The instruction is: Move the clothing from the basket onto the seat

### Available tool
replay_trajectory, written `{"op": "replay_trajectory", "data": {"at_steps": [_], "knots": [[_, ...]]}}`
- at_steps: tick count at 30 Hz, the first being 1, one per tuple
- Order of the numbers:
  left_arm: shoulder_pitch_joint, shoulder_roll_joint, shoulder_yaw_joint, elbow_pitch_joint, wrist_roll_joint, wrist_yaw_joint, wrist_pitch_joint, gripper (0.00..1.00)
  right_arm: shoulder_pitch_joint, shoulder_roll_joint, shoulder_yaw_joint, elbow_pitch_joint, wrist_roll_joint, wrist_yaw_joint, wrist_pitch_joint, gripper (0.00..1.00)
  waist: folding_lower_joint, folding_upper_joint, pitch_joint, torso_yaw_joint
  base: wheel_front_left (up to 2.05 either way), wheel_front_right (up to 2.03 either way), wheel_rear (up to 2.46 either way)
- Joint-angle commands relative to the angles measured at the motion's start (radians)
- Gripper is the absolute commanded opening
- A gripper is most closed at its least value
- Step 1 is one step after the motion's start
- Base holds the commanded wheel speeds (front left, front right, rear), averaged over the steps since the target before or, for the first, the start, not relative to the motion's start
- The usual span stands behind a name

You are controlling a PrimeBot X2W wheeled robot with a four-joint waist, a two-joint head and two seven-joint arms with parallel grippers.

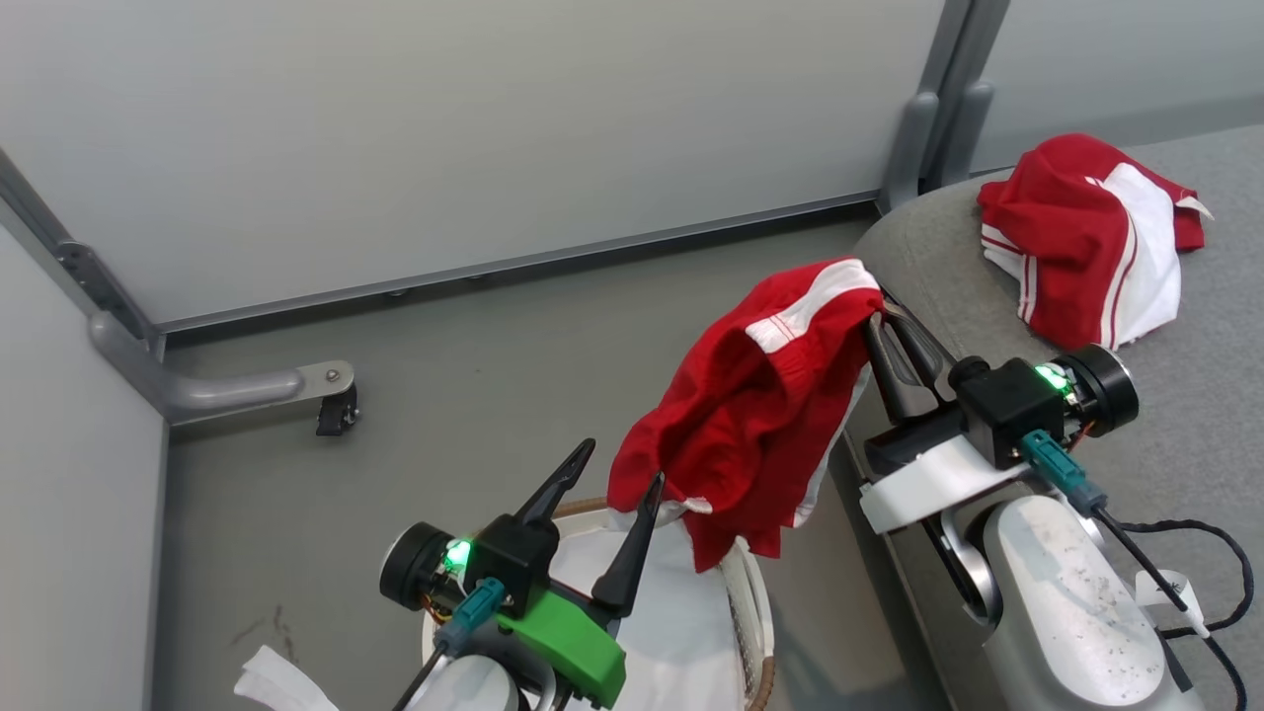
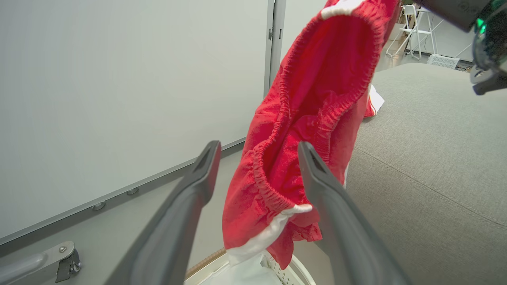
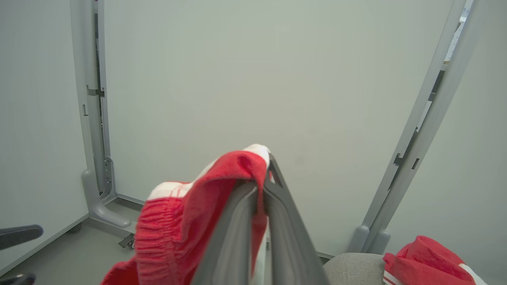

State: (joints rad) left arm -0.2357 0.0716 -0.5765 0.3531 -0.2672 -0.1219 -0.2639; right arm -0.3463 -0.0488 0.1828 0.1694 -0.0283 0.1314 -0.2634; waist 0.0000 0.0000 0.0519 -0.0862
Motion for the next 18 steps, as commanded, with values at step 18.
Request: {"op": "replay_trajectory", "data": {"at_steps": [18], "knots": [[-0.027, -0.019, -0.021, 0.010, 0.032, -0.010, -0.001, 1.00, -0.016, -0.003, -0.120, -0.021, -0.022, -0.001, -0.002, 0.00, 0.0000, 0.0000, 0.127, -0.253, 0.00, 0.00, 0.00]]}}
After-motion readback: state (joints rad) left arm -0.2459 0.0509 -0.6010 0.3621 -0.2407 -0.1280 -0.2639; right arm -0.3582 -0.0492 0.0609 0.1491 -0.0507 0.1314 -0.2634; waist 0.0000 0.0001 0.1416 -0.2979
